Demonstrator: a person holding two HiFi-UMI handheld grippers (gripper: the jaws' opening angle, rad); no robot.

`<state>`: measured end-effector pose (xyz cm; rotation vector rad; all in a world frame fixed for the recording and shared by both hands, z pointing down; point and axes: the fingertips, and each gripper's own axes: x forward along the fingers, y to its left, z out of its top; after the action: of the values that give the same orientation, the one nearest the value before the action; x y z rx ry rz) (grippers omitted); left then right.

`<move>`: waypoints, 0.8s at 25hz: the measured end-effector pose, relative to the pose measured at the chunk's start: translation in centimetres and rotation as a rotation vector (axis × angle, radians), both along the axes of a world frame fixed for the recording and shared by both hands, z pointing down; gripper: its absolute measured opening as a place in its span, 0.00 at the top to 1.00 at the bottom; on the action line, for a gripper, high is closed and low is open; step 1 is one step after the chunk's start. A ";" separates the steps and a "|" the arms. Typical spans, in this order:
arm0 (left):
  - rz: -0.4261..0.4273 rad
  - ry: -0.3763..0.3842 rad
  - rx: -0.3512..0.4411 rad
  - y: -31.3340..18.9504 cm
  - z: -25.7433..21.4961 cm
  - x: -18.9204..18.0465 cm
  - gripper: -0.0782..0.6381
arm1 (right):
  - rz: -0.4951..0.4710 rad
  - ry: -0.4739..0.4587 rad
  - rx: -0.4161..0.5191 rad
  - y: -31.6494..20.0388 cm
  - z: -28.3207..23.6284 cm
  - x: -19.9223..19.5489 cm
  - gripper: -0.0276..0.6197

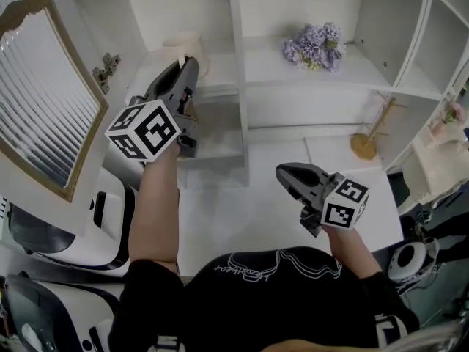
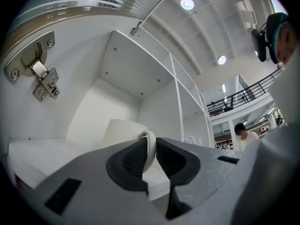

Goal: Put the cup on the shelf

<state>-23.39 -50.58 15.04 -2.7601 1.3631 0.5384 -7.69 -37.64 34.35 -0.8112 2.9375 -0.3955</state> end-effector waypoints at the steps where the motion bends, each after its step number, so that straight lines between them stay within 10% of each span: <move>1: -0.008 -0.002 -0.002 0.0 0.0 -0.1 0.83 | -0.001 -0.001 0.000 0.0 0.0 0.0 0.95; 20: -0.126 -0.105 0.112 3.4 0.9 -1.4 0.61 | -0.020 0.011 -0.011 1.3 0.9 -0.9 0.95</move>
<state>-24.77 -47.21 15.97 -2.5554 1.4246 0.4430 -8.61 -36.30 35.26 -0.7879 2.9587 -0.4098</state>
